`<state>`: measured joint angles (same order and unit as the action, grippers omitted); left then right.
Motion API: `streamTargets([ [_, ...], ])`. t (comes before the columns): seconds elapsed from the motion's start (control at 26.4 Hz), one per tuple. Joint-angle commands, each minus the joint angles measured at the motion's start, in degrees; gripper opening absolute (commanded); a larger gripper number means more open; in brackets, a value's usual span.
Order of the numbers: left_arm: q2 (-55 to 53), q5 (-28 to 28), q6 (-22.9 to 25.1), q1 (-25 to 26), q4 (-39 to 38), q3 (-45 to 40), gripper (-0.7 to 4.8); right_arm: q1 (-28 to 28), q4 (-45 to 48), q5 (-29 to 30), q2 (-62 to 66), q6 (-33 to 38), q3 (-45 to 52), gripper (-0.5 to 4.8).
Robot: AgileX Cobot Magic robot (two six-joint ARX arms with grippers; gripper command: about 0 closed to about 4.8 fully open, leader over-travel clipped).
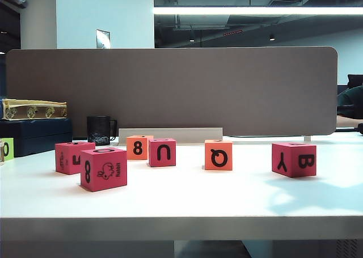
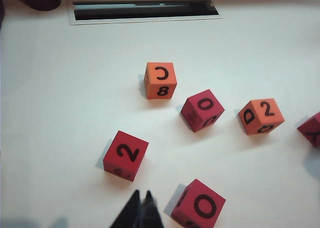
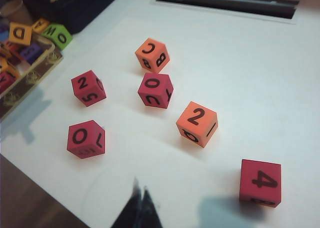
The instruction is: Select the appropriate blocks from the scattered letter blocks on the table and arrange them in a row to spell out "2024".
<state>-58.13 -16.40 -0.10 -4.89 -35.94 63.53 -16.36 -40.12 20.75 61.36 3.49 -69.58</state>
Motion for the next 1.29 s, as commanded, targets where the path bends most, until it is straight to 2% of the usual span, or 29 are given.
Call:
streamTargets([
  [0.04, -2.7, 0.1, 1.0, -0.5, -0.4, 2.5, -0.06, -2.0, -3.3, -2.9, 3.1, -0.8, -2.8, -0.02],
  [0.46, -4.8, -0.4, 0.1, -0.5, 1.2, 3.9, -0.05, -2.8, -3.1, -1.1, 5.4, -0.7, -3.5, -0.02],
  [0.72, -5.4, -0.1, -5.0, -0.5, 3.2, 3.9, -0.06, -2.8, -3.3, -0.5, 5.6, -0.8, -3.5, -0.02],
  [0.99, -13.2, 0.7, -4.5, -0.9, 4.1, 4.7, -0.06, -2.9, -2.0, -3.0, 9.9, -0.8, -3.5, -0.02],
  [1.14, -19.3, 0.8, -1.1, -4.8, 4.3, 8.9, -0.06, -3.0, -2.2, -3.0, 14.3, -0.8, -5.3, -0.02],
  [1.29, -26.8, 1.2, 0.8, -8.9, 4.3, 15.3, -0.06, -4.0, -4.7, -3.3, 18.6, -2.5, -11.7, -0.02],
])
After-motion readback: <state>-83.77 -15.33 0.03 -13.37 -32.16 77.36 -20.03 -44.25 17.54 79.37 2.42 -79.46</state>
